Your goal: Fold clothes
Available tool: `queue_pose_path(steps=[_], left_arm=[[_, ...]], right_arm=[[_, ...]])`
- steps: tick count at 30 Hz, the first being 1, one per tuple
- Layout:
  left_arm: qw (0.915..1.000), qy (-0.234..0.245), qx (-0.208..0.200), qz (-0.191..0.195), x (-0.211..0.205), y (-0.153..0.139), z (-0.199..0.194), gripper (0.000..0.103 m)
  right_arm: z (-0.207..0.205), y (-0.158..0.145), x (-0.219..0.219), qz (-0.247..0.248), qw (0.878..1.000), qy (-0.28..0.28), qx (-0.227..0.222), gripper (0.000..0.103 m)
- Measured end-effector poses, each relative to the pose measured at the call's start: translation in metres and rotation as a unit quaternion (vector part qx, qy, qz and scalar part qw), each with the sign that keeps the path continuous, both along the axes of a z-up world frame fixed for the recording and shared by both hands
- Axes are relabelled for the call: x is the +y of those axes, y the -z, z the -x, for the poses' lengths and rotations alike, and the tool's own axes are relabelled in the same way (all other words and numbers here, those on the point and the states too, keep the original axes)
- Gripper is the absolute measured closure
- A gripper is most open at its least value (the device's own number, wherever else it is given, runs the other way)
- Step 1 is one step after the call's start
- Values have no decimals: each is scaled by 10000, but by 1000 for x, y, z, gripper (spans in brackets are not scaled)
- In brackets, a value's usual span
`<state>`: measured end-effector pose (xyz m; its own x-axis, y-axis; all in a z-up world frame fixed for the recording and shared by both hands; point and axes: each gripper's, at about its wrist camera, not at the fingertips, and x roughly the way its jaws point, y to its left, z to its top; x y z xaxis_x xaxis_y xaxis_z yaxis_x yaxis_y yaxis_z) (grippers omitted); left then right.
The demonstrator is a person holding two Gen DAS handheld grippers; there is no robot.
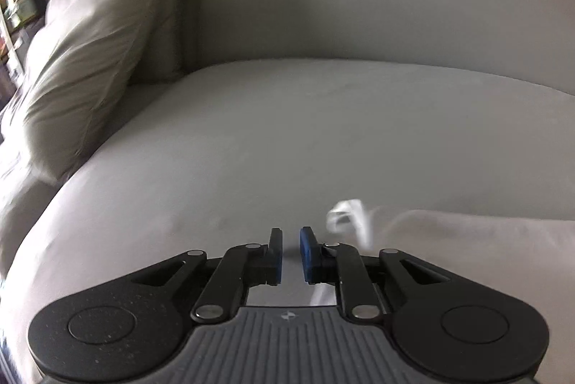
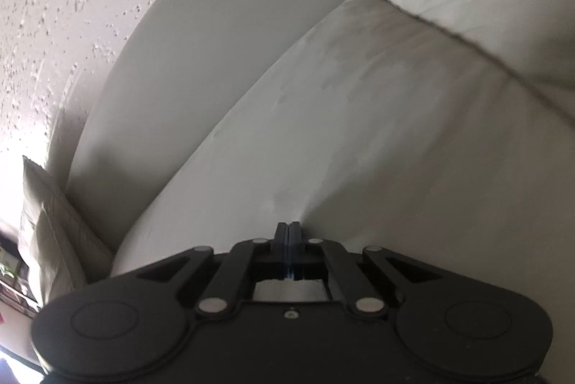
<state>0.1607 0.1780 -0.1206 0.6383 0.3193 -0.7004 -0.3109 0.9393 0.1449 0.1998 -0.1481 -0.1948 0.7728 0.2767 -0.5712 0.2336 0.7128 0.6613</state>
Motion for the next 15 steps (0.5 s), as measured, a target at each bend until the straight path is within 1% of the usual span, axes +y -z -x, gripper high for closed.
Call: queue_pose_path(steps=[1,3,5,7,9,10,13,15], left_arm=[[9999,-43,-7,114,5,-4,7,88],[9995,28,-77,292,6,-15,24,88],[9979,350,-221,499,-3,-26,41,87],[9950,740,-178,647,-16,-33,65,87],[9904,1134,-102,782,-29,-39,92,86],[9887,1286,-70,770,-36,-39,98,86],[9837,1682,18,638,-56,-32,109,85],[9793,1945,77,549,-70,-27,116,84]], right_arm=[[6,-6,-1,47,10000,-36,0,96],[21,-16,-3,14,9996,-289,-26,96],[33,-29,4,41,9975,-706,-71,96],[46,-47,17,311,9910,-1289,-166,96],[62,-60,36,644,9804,-1847,-243,96],[71,-65,48,811,9737,-2111,-271,96],[93,-75,80,1314,9521,-2743,-320,96],[103,-76,102,1677,9347,-3117,-338,97]])
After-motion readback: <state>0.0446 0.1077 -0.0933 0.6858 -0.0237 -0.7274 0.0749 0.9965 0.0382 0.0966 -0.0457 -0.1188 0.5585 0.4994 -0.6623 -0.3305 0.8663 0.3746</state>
